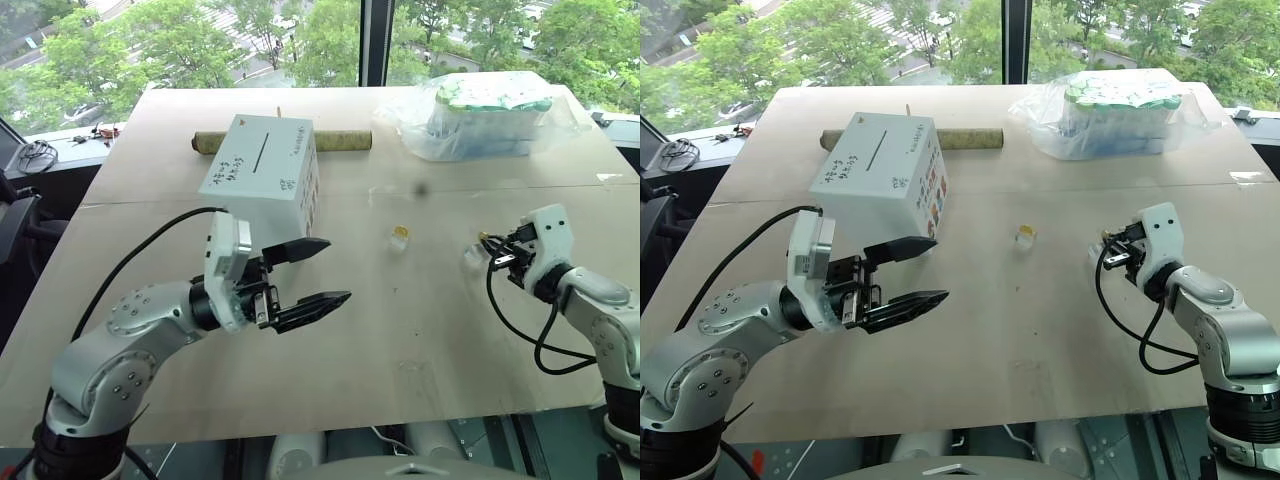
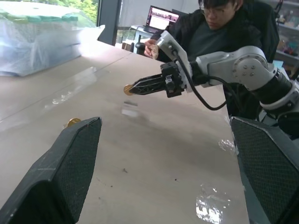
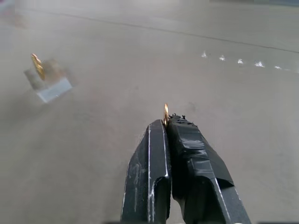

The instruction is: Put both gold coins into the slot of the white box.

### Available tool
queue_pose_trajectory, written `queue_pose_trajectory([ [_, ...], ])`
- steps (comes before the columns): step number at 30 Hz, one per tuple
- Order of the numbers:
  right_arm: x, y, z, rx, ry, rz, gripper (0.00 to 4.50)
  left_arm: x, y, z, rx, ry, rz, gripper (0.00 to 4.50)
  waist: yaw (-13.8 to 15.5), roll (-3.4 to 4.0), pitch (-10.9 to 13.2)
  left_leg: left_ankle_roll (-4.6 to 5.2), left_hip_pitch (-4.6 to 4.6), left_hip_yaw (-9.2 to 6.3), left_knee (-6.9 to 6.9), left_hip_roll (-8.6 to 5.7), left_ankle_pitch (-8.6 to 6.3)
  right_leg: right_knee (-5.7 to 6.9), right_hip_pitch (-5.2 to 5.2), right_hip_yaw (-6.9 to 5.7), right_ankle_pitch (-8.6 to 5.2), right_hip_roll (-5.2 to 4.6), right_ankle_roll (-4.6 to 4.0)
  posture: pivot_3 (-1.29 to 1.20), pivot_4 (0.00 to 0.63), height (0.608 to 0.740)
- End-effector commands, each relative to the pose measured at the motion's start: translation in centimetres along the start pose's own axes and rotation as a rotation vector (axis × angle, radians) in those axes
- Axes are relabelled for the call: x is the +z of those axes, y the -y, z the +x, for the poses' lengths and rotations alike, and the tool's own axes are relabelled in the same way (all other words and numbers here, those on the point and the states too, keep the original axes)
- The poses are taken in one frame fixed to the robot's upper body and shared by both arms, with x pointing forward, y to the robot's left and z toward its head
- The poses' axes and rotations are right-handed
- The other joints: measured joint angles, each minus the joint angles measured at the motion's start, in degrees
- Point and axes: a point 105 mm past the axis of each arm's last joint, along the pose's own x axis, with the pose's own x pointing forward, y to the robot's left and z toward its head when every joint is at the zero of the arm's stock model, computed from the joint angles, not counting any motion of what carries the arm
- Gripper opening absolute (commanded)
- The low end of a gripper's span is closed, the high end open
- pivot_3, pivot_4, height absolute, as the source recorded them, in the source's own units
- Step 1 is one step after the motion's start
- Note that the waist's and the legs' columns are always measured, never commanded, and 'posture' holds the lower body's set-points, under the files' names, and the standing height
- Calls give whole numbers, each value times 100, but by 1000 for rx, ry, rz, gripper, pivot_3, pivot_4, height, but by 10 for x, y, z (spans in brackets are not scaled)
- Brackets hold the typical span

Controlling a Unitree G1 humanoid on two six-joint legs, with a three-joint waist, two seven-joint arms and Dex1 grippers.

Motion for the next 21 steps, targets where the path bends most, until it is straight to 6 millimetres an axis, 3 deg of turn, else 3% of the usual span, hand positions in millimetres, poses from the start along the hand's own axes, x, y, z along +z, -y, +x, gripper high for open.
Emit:
queue_pose_trajectory([
  [1,37,-21,-14,134,148,-19,135,10,0,5,-10,36,-32,4500,0,1,0,0,0,0,0,0,0,0,0,0,0,0,0,0,150,740],
  [7,69,-104,-38,584,215,-101,135,25,-7,18,-58,112,-158,4500,-22,2,3,0,1,-3,0,1,0,1,1,-2,0,0,0,0,150,740],
  [9,76,-122,-41,675,221,-140,0,30,-9,25,-78,135,-189,3979,-14,2,3,0,1,-4,0,0,0,0,2,-4,0,1,1,0,150,740],
  [11,82,-134,-43,735,229,-153,0,31,-9,30,-98,140,-206,3330,-9,0,4,0,-1,-5,1,-1,0,-1,2,-5,0,1,0,0,150,740],
  [15,91,-151,-47,841,245,-172,0,34,-5,36,-152,149,-241,3330,-7,-1,5,0,-4,-5,2,-2,0,-3,1,-5,0,0,0,0,150,740],
  [21,95,-159,-49,891,248,-177,0,36,-4,42,-181,148,-243,3330,-5,-1,5,0,-4,-5,2,-1,0,-3,1,-5,0,-1,0,0,150,740],
])
